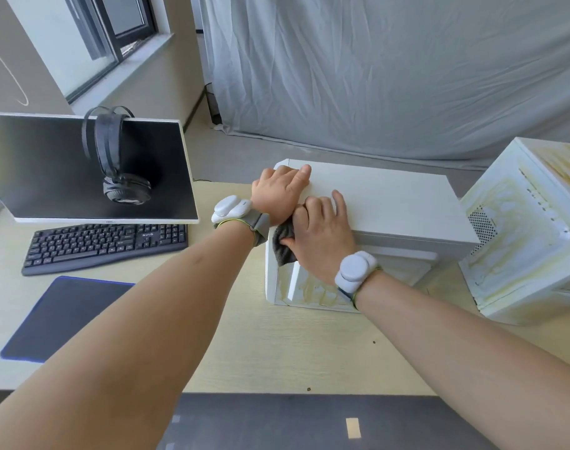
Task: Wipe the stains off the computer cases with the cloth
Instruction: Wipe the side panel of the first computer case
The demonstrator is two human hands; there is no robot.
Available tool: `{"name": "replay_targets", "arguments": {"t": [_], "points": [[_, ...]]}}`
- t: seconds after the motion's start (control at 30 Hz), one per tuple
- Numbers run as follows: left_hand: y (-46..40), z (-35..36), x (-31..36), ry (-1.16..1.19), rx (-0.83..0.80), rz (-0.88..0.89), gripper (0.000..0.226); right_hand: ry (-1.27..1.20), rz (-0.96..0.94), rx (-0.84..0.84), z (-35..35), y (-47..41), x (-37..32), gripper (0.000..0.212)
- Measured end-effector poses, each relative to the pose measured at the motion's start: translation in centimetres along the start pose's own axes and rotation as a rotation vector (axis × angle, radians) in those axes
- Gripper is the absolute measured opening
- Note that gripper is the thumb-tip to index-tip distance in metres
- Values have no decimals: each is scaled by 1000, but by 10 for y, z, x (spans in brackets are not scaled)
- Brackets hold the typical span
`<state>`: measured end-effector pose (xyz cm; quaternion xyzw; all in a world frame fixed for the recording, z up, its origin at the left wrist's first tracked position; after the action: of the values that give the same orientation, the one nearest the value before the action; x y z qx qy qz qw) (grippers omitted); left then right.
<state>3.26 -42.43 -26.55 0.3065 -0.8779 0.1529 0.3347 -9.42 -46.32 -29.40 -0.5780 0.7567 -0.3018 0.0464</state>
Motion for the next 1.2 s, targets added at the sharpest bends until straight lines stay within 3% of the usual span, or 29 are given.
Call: {"name": "replay_targets", "arguments": {"t": [0.1, 0.2, 0.33, 0.5, 0.6, 0.77, 0.97, 1.07, 1.13, 1.2], "points": [[1, 1, 3, -11, -21, 2, 64, -117, -98, 65, -5, 0, 13, 27], [2, 3, 1, -89, -11, -7, 56, -287, -143, -33, -11, -2, 33, 21], [4, 5, -3, -115, 8, -1, 48, -377, -76, -153, -19, 21, 78, 35], [3, 4, -7, -28, -5, 9, 55, -351, 99, -277, -26, 67, 148, 56], [2, 1, -5, 69, -34, -8, 60, -289, 177, -345, -28, 83, 169, 57], [6, -5, -2, 271, -56, -108, 63, -39, 158, -243, -20, 64, 121, 67], [2, -3, -2, 205, -60, -87, 59, -32, 185, -177, -13, -2, -4, 63], [-1, -1, -11, 303, -107, -98, 61, -52, 217, -148, -11, -13, -27, 63], [0, -1, -15, 170, -98, -68, 57, -31, 135, -103, -11, -7, -22, 64], [3, 3, -7, -123, -85, 8, 52, -12, 54, -85, -13, 5, -3, 63]]}}
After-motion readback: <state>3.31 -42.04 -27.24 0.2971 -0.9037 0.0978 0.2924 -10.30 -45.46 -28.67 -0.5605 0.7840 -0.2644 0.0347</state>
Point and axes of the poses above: each hand's wrist, its own y-axis away from the middle knuckle, its own z-axis out of the palm, x = y × z, the point moved 3 cm from there along -y, towards the middle knuckle, and after that the axes turned 3 degrees about y, right-handed, at the moved point
